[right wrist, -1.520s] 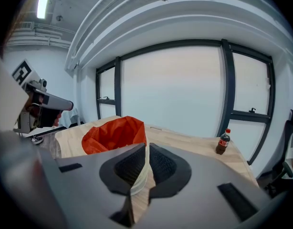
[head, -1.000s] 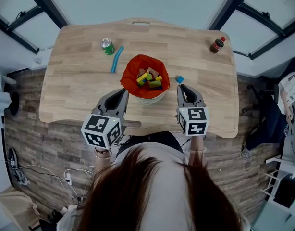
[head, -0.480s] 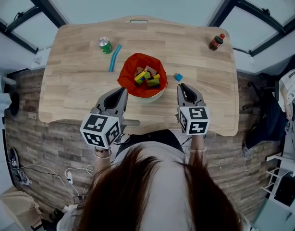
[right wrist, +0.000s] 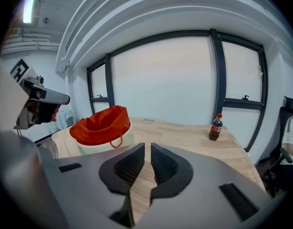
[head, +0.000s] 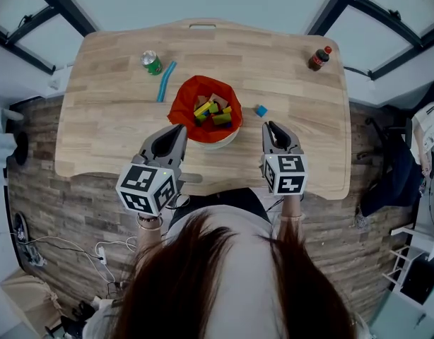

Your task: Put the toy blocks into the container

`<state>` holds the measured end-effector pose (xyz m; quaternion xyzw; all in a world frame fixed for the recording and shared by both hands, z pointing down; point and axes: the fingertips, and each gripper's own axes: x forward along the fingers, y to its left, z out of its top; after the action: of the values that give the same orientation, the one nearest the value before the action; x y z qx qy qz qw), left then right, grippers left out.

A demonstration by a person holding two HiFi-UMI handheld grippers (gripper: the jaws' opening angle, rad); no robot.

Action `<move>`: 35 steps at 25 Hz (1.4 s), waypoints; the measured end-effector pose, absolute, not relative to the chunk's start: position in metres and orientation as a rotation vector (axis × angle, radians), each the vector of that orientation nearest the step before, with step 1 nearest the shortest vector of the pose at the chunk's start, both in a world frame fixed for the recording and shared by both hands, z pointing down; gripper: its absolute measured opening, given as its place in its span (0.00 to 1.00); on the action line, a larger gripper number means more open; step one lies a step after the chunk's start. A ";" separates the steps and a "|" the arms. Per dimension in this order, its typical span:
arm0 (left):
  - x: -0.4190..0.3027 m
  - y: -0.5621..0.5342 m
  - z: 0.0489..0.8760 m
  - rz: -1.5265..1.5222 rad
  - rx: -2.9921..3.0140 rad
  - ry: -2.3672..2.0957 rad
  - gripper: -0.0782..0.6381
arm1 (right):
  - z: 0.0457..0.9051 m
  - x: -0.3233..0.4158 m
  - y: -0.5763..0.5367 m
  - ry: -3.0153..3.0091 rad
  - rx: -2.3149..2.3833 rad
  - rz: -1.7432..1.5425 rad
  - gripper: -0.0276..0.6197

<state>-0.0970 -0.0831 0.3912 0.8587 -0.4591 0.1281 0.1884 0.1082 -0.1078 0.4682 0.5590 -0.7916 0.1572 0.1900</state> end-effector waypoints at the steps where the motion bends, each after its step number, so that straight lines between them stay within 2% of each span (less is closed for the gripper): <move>1: -0.096 -0.084 0.392 0.362 2.413 -1.294 0.12 | 0.471 0.109 -0.109 -2.227 1.559 0.444 0.12; 31: -0.105 -0.103 0.402 0.370 2.224 -1.521 0.12 | 0.533 0.121 -0.161 -2.205 1.328 0.442 0.12; 35: -0.106 -0.104 0.405 0.378 2.199 -1.547 0.12 | 0.545 0.121 -0.165 -2.195 1.269 0.432 0.16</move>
<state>-0.1057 -0.1044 0.4051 0.7916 -0.5570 0.1359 0.2114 0.1207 -0.1652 0.5448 0.4736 -0.8191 0.1610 0.2808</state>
